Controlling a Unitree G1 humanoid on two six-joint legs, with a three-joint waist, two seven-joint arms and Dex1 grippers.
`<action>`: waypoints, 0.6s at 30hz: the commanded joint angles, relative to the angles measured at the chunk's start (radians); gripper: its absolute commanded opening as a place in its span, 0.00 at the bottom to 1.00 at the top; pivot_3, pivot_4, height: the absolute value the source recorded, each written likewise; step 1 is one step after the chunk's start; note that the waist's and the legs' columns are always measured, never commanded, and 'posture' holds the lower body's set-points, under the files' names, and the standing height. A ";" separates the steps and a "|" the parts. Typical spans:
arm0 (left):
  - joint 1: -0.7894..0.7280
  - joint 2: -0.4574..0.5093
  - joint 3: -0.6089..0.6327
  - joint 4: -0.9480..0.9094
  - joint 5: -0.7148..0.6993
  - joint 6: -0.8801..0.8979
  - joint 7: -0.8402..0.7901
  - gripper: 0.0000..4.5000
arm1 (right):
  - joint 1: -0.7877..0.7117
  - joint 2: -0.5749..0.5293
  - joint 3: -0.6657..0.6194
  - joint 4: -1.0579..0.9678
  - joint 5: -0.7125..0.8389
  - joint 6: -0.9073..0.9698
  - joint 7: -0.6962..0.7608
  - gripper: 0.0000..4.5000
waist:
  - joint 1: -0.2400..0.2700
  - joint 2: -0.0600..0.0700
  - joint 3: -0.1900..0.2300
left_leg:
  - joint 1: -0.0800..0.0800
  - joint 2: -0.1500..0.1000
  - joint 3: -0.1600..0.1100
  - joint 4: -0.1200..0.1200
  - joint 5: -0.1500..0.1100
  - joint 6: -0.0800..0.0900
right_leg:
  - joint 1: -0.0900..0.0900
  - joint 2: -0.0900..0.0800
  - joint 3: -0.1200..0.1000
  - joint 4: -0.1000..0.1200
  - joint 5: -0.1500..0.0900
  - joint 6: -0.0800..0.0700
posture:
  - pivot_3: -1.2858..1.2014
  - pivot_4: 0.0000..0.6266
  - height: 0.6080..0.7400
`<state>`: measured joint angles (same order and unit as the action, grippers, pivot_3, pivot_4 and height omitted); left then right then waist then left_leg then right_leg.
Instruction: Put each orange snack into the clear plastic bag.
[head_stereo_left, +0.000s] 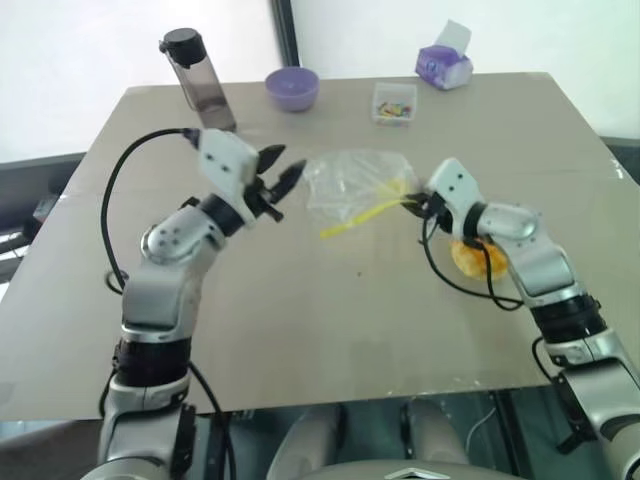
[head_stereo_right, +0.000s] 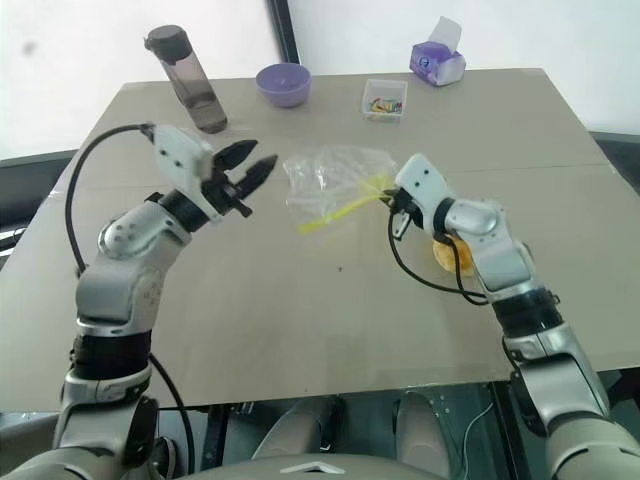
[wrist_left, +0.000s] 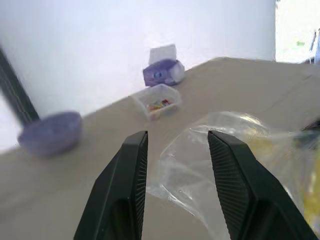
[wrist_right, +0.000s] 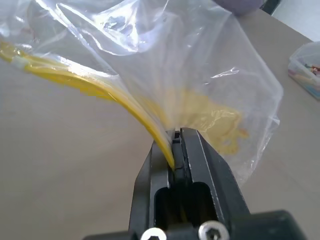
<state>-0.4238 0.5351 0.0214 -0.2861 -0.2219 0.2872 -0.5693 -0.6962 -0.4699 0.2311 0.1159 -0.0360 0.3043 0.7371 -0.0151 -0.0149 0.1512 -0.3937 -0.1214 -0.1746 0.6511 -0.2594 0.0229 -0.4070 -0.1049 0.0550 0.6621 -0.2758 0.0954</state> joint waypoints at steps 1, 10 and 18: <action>0.052 0.025 -0.094 -0.037 0.146 -0.150 -0.004 0.44 | -0.054 0.013 -0.003 0.047 -0.002 0.006 0.012 0.00 | 0.000 0.000 0.000 | -0.002 0.000 -0.001 0.001 0.000 0.000 | -0.001 0.000 -0.001 0.000 0.000 0.000 | 0.52 0.24 1.00; 0.108 0.130 -0.226 0.109 0.559 -0.534 0.110 0.44 | -0.150 0.032 -0.016 0.104 0.021 0.027 0.054 0.00 | -0.019 0.001 0.000 | -0.005 0.000 0.000 0.001 0.000 0.000 | -0.005 0.001 0.000 0.003 0.000 0.000 | 0.52 0.24 1.00; 0.064 0.126 -0.200 0.186 0.681 -0.634 0.219 0.44 | -0.146 0.039 -0.013 0.076 0.031 0.051 0.075 0.00 | -0.026 0.001 0.000 | -0.005 0.000 0.000 0.001 0.000 0.000 | -0.006 0.001 0.000 0.004 0.000 0.000 | 0.52 0.24 1.00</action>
<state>-0.3424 0.6555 -0.2048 -0.0870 0.4485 -0.3124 -0.3791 -0.8274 -0.4319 0.2349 0.2364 -0.0210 0.3517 0.8053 -0.0410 -0.0140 0.1515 -0.3987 -0.1214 -0.1751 0.6526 -0.2591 0.0226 -0.4126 -0.1044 0.0551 0.6663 -0.2758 0.0955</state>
